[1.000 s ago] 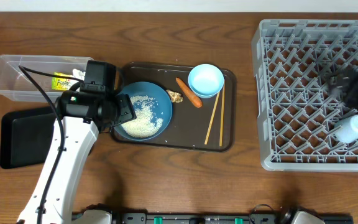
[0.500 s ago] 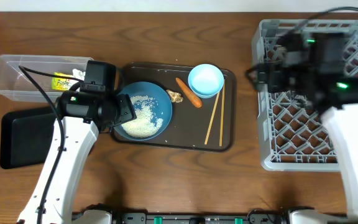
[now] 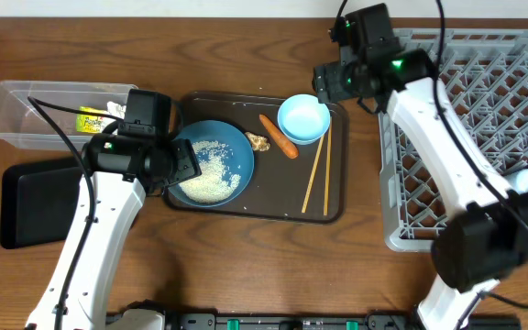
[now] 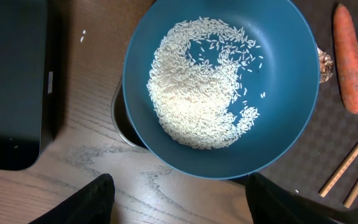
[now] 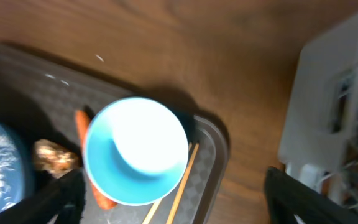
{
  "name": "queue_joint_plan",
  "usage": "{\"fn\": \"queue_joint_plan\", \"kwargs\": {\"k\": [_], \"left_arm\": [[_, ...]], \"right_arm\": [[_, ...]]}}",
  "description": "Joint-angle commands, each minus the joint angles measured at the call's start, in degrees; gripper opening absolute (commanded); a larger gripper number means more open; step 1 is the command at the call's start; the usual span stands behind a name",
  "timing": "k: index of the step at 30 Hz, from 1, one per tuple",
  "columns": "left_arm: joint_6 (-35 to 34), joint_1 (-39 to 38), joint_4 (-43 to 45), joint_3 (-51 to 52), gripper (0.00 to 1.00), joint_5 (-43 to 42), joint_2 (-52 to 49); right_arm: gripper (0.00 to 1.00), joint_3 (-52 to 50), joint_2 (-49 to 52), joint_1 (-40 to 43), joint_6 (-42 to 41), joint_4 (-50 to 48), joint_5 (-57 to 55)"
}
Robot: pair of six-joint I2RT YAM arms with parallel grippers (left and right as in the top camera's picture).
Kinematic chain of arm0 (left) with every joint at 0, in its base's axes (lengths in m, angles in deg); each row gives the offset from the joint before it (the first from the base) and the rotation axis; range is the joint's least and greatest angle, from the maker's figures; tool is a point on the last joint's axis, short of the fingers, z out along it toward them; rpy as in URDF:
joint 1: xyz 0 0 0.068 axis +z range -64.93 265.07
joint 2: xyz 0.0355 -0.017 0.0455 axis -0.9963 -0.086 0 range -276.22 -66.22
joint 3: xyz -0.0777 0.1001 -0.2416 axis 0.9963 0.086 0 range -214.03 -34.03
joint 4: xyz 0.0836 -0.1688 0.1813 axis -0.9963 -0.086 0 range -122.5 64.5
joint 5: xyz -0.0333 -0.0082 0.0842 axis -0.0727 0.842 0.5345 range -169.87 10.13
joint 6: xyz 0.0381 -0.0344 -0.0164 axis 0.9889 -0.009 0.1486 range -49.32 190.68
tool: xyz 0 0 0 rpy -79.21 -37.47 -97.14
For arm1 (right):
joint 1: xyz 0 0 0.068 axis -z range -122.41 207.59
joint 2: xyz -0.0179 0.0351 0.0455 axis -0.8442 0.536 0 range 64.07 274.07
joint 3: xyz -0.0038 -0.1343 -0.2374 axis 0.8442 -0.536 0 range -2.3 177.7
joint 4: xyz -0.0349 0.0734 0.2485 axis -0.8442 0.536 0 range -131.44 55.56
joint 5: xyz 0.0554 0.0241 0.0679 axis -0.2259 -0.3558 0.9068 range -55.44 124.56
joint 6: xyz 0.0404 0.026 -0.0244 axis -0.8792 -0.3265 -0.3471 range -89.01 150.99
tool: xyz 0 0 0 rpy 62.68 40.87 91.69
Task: Sort waste into correct bins and load items into the dishwasher rack
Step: 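Swing the right gripper over to the light blue bowl on the tray, then lower the right gripper onto the light blue bowl rim and grasp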
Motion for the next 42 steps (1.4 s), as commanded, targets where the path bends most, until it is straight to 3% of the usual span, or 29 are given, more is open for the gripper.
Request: {"fn": "queue_joint_plan", "kwargs": {"k": [1, 7, 12, 16, 20, 25, 34, 42], "left_arm": [[0.8, 0.2, -0.1, -0.6, 0.69, 0.7, 0.3], [0.7, 0.2, -0.1, -0.6, 0.69, 0.7, 0.3], [0.7, 0.2, -0.1, -0.6, 0.69, 0.7, 0.3], [0.7, 0.2, -0.1, -0.6, 0.69, 0.7, 0.3], [0.8, 0.2, -0.1, -0.5, 0.69, 0.7, 0.3], [0.8, 0.2, -0.1, -0.5, 0.69, 0.7, 0.3], [0.8, 0.2, -0.2, -0.5, 0.69, 0.7, 0.3], [0.8, 0.2, -0.2, -0.5, 0.69, 0.7, 0.3]], "right_arm": [[0.77, 0.5, 4.9, -0.2, -3.1, 1.0, -0.8], [0.77, 0.5, 9.6, -0.3, -5.2, 1.3, 0.0], [0.72, 0.5, 12.5, -0.4, -6.6, 1.9, 0.0], [0.56, 0.5, 14.6, -0.6, -7.8, 2.3, 0.3], [0.51, 0.5, 16.6, -1.3, -7.7, 2.5, 0.2], [0.29, 0.5, 17.0, -1.4, -8.2, 2.1, 0.2], [0.03, 0.3, 18.1, -1.5, -10.5, 2.8, 0.2], [0.01, 0.3, 18.8, -1.5, -11.6, 2.9, 0.2]]}}
